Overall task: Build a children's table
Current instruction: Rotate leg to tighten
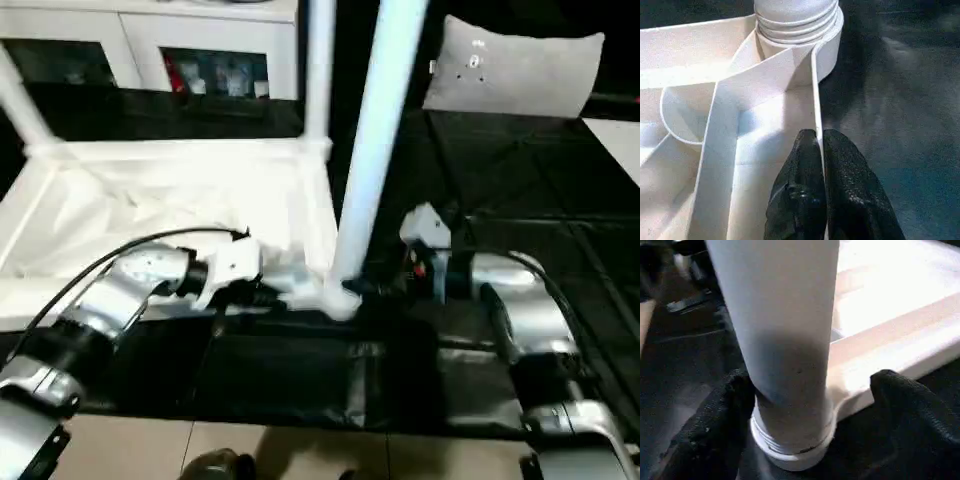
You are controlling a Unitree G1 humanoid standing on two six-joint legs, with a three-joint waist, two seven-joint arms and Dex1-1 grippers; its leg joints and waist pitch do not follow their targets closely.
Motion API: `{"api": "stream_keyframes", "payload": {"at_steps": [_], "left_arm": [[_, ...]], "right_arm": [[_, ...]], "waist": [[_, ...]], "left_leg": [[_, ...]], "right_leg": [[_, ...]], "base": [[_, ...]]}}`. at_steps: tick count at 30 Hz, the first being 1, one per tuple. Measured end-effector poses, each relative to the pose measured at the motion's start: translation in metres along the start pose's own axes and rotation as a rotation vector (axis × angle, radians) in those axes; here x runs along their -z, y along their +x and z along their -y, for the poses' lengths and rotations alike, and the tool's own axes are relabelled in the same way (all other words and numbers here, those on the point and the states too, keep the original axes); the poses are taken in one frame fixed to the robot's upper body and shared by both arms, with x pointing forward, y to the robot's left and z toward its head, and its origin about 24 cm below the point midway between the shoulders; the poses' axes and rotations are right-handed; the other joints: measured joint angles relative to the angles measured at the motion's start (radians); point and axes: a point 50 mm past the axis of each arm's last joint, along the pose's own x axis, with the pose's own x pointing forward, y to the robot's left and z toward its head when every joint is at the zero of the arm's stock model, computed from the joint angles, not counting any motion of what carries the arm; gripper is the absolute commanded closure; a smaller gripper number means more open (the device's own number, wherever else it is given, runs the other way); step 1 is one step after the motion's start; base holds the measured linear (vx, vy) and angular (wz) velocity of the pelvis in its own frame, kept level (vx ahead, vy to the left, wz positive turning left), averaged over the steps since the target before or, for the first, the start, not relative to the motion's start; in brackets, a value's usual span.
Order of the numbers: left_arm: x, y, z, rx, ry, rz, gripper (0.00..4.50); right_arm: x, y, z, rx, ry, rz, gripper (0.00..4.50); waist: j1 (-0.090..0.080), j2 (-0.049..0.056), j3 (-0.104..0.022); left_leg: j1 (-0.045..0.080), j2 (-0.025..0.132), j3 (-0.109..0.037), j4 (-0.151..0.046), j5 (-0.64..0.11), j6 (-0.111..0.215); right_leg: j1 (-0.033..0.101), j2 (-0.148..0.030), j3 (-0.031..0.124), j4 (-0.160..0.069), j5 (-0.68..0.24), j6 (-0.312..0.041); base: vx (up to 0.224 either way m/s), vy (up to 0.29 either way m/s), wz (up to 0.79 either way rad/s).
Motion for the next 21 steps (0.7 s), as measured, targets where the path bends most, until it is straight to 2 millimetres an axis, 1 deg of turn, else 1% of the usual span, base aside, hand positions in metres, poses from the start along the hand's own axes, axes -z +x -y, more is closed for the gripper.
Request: {"api": "stream_keyframes", "payload": {"at_steps": [3, 4, 5, 6, 7, 9, 12, 14, 15, 19, 21], "left_arm": [[0.000, 0.000, 0.002, 0.025, 0.004, 0.001, 4.50], [0.000, 0.000, 0.002, 0.029, 0.007, 0.002, 4.50], [-0.001, 0.000, 0.002, 0.031, 0.009, 0.002, 4.50], [-0.001, 0.000, 0.002, 0.033, 0.009, 0.002, 4.50], [-0.001, 0.000, 0.002, 0.035, 0.010, 0.001, 4.50], [-0.001, 0.000, 0.002, 0.036, 0.010, 0.000, 4.50], [-0.001, 0.000, 0.002, 0.036, 0.011, 0.000, 4.50], [-0.001, 0.000, 0.002, 0.036, 0.011, 0.000, 4.50], [-0.001, 0.000, 0.002, 0.037, 0.011, 0.000, 4.50], [-0.001, -0.001, 0.003, 0.044, 0.011, -0.001, 4.50], [-0.001, -0.001, 0.003, 0.044, 0.011, -0.002, 4.50]], "right_arm": [[-0.001, 0.001, -0.005, -0.053, 0.005, -0.010, 1.13], [0.001, 0.001, -0.006, -0.062, 0.010, -0.012, 1.13], [0.004, 0.001, -0.007, -0.069, 0.019, -0.015, 1.27], [0.006, 0.002, -0.009, -0.073, 0.026, -0.018, 1.36], [0.007, 0.003, -0.010, -0.078, 0.033, -0.020, 1.36], [0.008, 0.003, -0.010, -0.085, 0.040, -0.017, 1.68], [0.008, 0.003, -0.010, -0.087, 0.042, -0.017, 1.88], [0.008, 0.003, -0.010, -0.087, 0.046, -0.017, 2.12], [0.008, 0.003, -0.010, -0.087, 0.051, -0.018, 2.12], [0.007, 0.003, -0.012, -0.093, 0.047, -0.020, 2.40], [0.007, 0.003, -0.013, -0.095, 0.047, -0.021, 2.47]], "waist": [[0.007, 0.000, 0.000], [0.008, 0.000, 0.000], [0.009, 0.000, 0.000], [0.008, 0.000, 0.000], [0.007, 0.000, 0.000], [0.007, 0.000, 0.000], [0.007, 0.000, 0.000], [0.007, 0.000, 0.000], [0.007, 0.000, 0.000], [0.008, 0.000, 0.000], [0.009, 0.000, 0.000]], "left_leg": [[0.000, 0.000, 0.000, 0.000, 0.000, 0.000], [0.001, 0.000, 0.000, 0.000, 0.000, 0.000], [0.000, 0.000, 0.000, 0.000, 0.000, 0.000], [0.000, 0.000, 0.000, 0.000, 0.000, 0.000], [0.000, 0.000, 0.000, 0.000, 0.000, 0.000], [0.000, 0.000, 0.000, 0.000, 0.000, 0.000], [0.000, 0.000, 0.000, 0.000, 0.000, 0.000], [0.000, 0.000, 0.000, 0.000, 0.000, 0.000], [0.000, 0.000, 0.000, 0.000, 0.000, 0.000], [0.000, 0.000, 0.000, 0.000, 0.000, 0.000], [0.000, 0.000, 0.000, 0.000, 0.000, 0.000]], "right_leg": [[0.000, 0.000, 0.000, 0.001, 0.000, 0.000], [0.000, 0.000, 0.000, 0.001, 0.000, 0.000], [0.001, 0.000, 0.000, 0.000, 0.000, 0.000], [0.000, 0.000, 0.000, 0.000, 0.000, 0.000], [0.000, 0.000, 0.000, 0.000, 0.000, 0.000], [0.000, 0.000, 0.000, 0.000, 0.000, 0.000], [0.000, 0.000, -0.001, 0.000, 0.000, 0.000], [0.000, 0.000, -0.001, 0.000, 0.000, 0.000], [0.000, 0.000, -0.001, 0.000, 0.000, 0.000], [0.000, 0.000, -0.001, 0.000, 0.000, 0.000], [0.000, 0.000, -0.001, 0.000, 0.000, 0.000]], "base": [[0.000, 0.000, 0.00], [0.000, 0.000, 0.00], [0.000, 0.000, 0.00], [0.000, 0.000, 0.00], [0.000, 0.000, 0.00], [0.000, 0.000, 0.00], [0.000, 0.000, 0.00], [0.000, 0.000, 0.00], [0.000, 0.000, 0.00], [0.000, 0.000, 0.00], [0.000, 0.000, 0.00]]}}
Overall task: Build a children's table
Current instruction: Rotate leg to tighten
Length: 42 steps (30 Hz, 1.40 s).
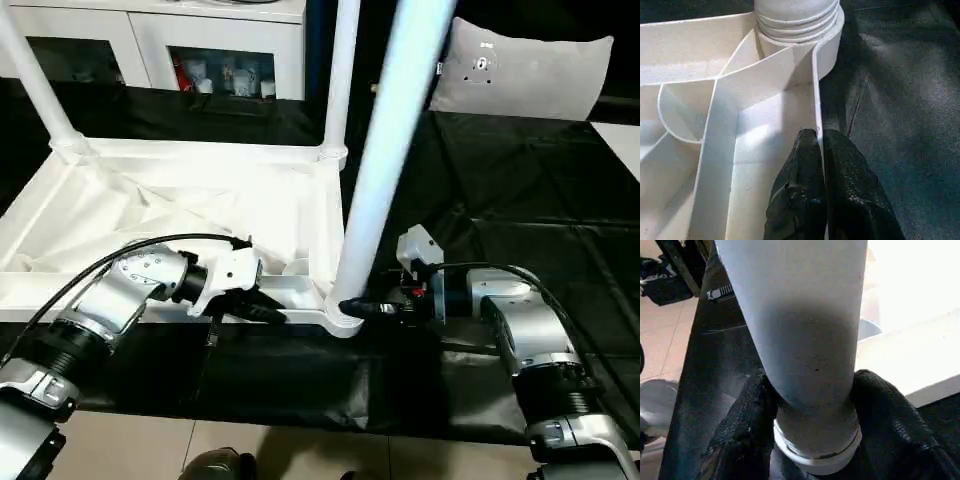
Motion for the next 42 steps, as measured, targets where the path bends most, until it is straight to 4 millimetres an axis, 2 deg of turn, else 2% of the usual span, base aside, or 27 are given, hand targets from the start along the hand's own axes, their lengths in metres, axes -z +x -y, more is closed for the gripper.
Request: {"api": "stream_keyframes", "payload": {"at_steps": [4, 9, 14, 18, 23, 25, 26, 28, 31, 33, 42], "left_arm": [[0.000, 0.000, 0.000, -0.002, -0.007, -0.001, 4.50], [0.000, 0.004, -0.006, -0.084, -0.102, -0.005, 4.50], [-0.004, 0.018, -0.022, -0.287, -0.244, 0.009, 4.50], [-0.015, 0.036, -0.034, -0.424, -0.351, 0.019, 4.50], [-0.020, 0.043, -0.037, -0.485, -0.376, 0.023, 4.50], [-0.022, 0.043, -0.037, -0.495, -0.375, 0.023, 4.50], [-0.022, 0.043, -0.038, -0.498, -0.371, 0.023, 4.50], [-0.024, 0.043, -0.038, -0.498, -0.366, 0.024, 4.50], [-0.024, 0.043, -0.038, -0.497, -0.360, 0.022, 4.50], [-0.023, 0.041, -0.038, -0.493, -0.349, 0.014, 4.50], [-0.013, 0.025, -0.032, -0.382, -0.229, 0.011, 4.50]], "right_arm": [[0.000, 0.000, -0.001, 0.001, 0.007, -0.003, 2.52], [-0.001, 0.009, 0.005, 0.133, 0.029, 0.010, 2.54], [-0.006, 0.031, 0.026, 0.442, 0.130, 0.056, 2.56], [-0.016, 0.047, 0.040, 0.654, 0.191, 0.066, 2.57], [-0.019, 0.055, 0.043, 0.762, 0.202, 0.083, 2.57], [-0.020, 0.056, 0.044, 0.773, 0.202, 0.100, 2.01], [-0.020, 0.057, 0.045, 0.776, 0.200, 0.110, 1.87], [-0.019, 0.057, 0.045, 0.784, 0.207, 0.110, 1.87], [-0.019, 0.053, 0.046, 0.783, 0.202, 0.107, 1.45], [-0.017, 0.048, 0.045, 0.752, 0.189, 0.104, 1.40], [0.003, 0.012, 0.035, 0.563, 0.142, 0.022, 0.60]], "waist": [[0.000, 0.000, 0.000], [-0.010, 0.000, 0.000], [-0.056, -0.001, 0.000], [-0.072, -0.001, 0.000], [-0.072, -0.001, 0.000], [-0.071, -0.001, 0.000], [-0.071, -0.001, 0.000], [-0.067, -0.001, 0.000], [-0.062, -0.001, 0.000], [-0.059, -0.001, 0.000], [-0.056, -0.001, 0.001]], "left_leg": [[0.000, 0.000, 0.000, 0.000, 0.000, 0.000], [0.008, 0.000, 0.000, 0.000, 0.000, -0.001], [0.009, 0.000, 0.000, 0.000, 0.003, -0.005], [0.007, -0.001, 0.001, 0.001, 0.003, -0.005], [0.007, 0.000, 0.001, -0.001, 0.003, -0.005], [0.007, 0.000, 0.001, -0.001, 0.003, -0.005], [0.006, 0.000, 0.001, -0.002, 0.003, -0.004], [0.005, 0.000, 0.001, -0.003, 0.002, -0.004], [0.005, 0.000, 0.001, -0.004, 0.003, -0.004], [0.005, 0.000, 0.001, -0.004, 0.003, -0.004], [0.004, 0.000, 0.000, -0.005, 0.003, -0.004]], "right_leg": [[0.000, 0.000, 0.000, 0.000, 0.000, 0.000], [0.006, 0.000, 0.000, 0.001, 0.000, 0.000], [0.005, -0.003, -0.002, -0.001, -0.004, 0.006], [0.002, -0.004, -0.002, -0.001, -0.003, 0.006], [0.002, -0.004, -0.002, 0.000, 0.001, 0.002], [0.001, -0.004, -0.002, 0.000, 0.003, 0.000], [0.000, -0.004, -0.003, 0.000, 0.003, -0.001], [-0.001, -0.004, -0.003, 0.000, 0.003, -0.001], [-0.002, -0.004, -0.003, 0.000, 0.003, -0.001], [-0.002, -0.003, -0.004, 0.000, 0.003, 0.000], [-0.003, -0.003, -0.005, 0.000, 0.002, 0.001]], "base": [[0.000, 0.000, 0.00], [0.000, 0.000, 0.00], [0.000, 0.000, 0.00], [0.000, 0.000, 0.00], [0.000, 0.000, 0.00], [0.000, 0.000, 0.00], [0.000, 0.000, 0.00], [0.000, 0.000, 0.00], [0.000, 0.000, 0.00], [0.000, 0.000, 0.00], [0.000, 0.000, 0.00]]}}
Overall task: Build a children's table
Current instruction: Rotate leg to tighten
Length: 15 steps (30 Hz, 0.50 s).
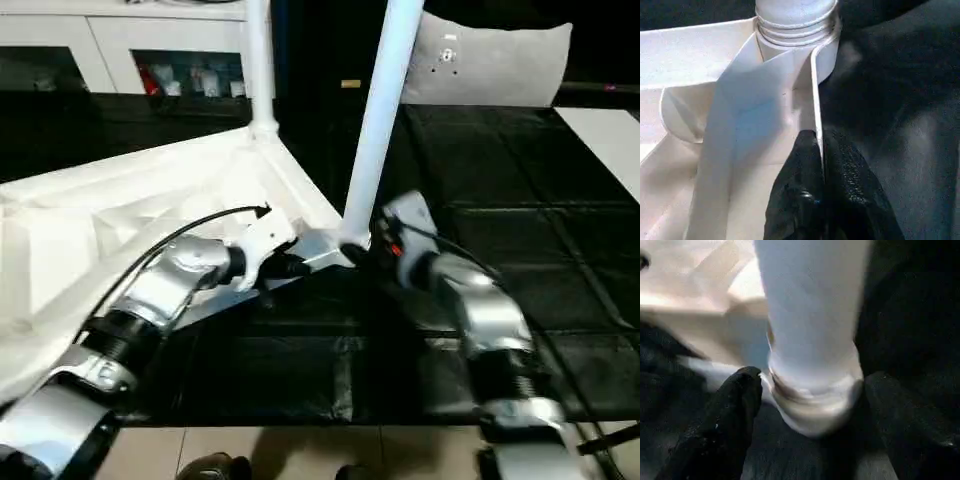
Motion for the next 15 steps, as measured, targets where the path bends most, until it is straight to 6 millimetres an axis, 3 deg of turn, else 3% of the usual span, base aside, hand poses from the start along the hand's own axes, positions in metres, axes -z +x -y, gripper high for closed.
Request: {"api": "stream_keyframes", "payload": {"at_steps": [8, 15], "left_arm": [[0.011, -0.018, 0.006, 0.206, 0.112, 0.001, 4.50], [0.015, -0.026, 0.011, 0.348, 0.193, -0.021, 4.50]], "right_arm": [[-0.007, -0.032, 0.013, -0.155, -0.112, -0.012, 0.06], [-0.008, -0.042, 0.007, -0.312, -0.134, -0.030, 0.06]], "waist": [[0.020, 0.000, 0.000], [0.034, 0.000, 0.000]], "left_leg": [[0.000, 0.000, 0.000, 0.001, 0.000, 0.000], [0.001, 0.000, 0.000, 0.002, 0.000, 0.000]], "right_leg": [[0.001, 0.000, 0.000, 0.000, 0.000, 0.000], [0.002, 0.000, -0.001, 0.001, 0.000, -0.001]], "base": [[0.000, 0.000, 0.00], [0.000, 0.000, 0.00]]}}
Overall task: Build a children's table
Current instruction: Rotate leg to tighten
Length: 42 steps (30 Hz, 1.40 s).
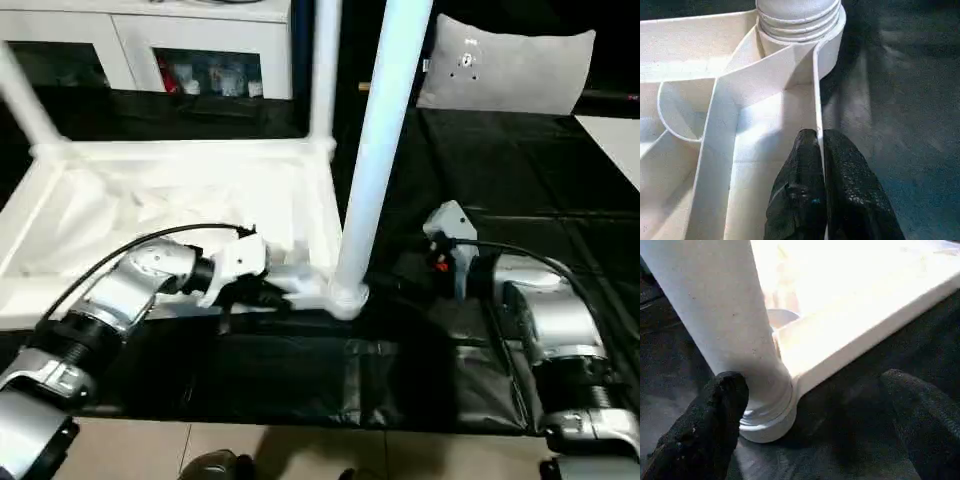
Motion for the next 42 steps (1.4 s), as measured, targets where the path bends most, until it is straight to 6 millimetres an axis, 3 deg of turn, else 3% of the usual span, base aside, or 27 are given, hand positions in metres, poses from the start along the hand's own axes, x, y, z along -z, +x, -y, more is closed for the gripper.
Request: {"api": "stream_keyframes", "payload": {"at_steps": [6, 8, 11, 13, 16, 19, 32, 42], "left_arm": [[0.002, -0.003, 0.003, 0.045, 0.017, -0.003, 4.50], [0.002, -0.004, 0.004, 0.046, 0.021, -0.005, 4.50], [0.002, -0.004, 0.003, 0.044, 0.024, -0.007, 4.50], [0.002, -0.005, 0.003, 0.044, 0.026, -0.007, 4.50], [0.001, -0.003, 0.004, 0.054, 0.035, -0.007, 4.50], [0.001, -0.003, 0.005, 0.061, 0.041, -0.006, 4.50], [0.000, -0.001, 0.006, 0.063, 0.044, -0.001, 4.50], [0.000, 0.000, 0.005, 0.060, 0.032, 0.005, 4.50]], "right_arm": [[0.007, 0.005, -0.009, -0.082, -0.010, -0.018, 0.06], [0.008, 0.009, -0.011, -0.103, -0.005, -0.018, 0.39], [0.009, 0.013, -0.014, -0.136, 0.003, -0.019, 0.43], [0.009, 0.014, -0.015, -0.148, 0.010, -0.013, 0.80], [0.009, 0.017, -0.018, -0.193, 0.041, 0.012, 0.87], [0.003, 0.021, -0.022, -0.221, 0.030, 0.034, 1.24], [0.003, 0.031, -0.028, -0.254, 0.052, 0.060, 2.31], [0.004, 0.033, -0.030, -0.231, 0.061, 0.068, 2.44]], "waist": [[0.003, -0.001, -0.001], [0.004, -0.001, -0.001], [0.006, -0.002, -0.001], [0.009, -0.002, -0.001], [0.017, -0.002, -0.001], [0.021, -0.003, -0.002], [0.020, -0.005, -0.003], [0.020, -0.005, -0.003]], "left_leg": [[0.000, 0.000, 0.000, 0.001, 0.000, 0.000], [0.000, 0.000, 0.000, 0.001, 0.000, 0.000], [0.000, 0.000, 0.000, 0.001, 0.000, 0.000], [0.000, 0.000, 0.000, 0.001, 0.000, 0.000], [0.000, 0.000, 0.000, 0.001, 0.000, 0.000], [0.000, 0.000, 0.000, 0.002, 0.000, 0.001], [0.000, 0.000, 0.000, 0.004, 0.000, 0.000], [0.000, 0.000, 0.000, 0.004, 0.000, 0.000]], "right_leg": [[0.000, 0.000, 0.000, 0.001, 0.000, 0.000], [0.000, 0.000, 0.000, 0.001, 0.000, 0.000], [0.000, 0.000, 0.000, 0.002, 0.000, 0.000], [0.000, 0.000, 0.000, 0.002, 0.000, 0.000], [0.000, 0.000, 0.000, 0.002, 0.000, 0.000], [0.000, 0.000, 0.000, 0.002, 0.000, 0.000], [0.000, -0.001, 0.000, 0.004, 0.000, 0.000], [0.000, -0.001, 0.000, 0.006, 0.000, 0.000]], "base": [[0.000, 0.000, 0.00], [0.000, 0.000, 0.00], [0.000, 0.000, 0.00], [0.000, 0.000, 0.00], [0.000, 0.000, 0.00], [0.000, 0.000, 0.00], [0.000, 0.000, 0.00], [0.000, 0.000, 0.00]]}}
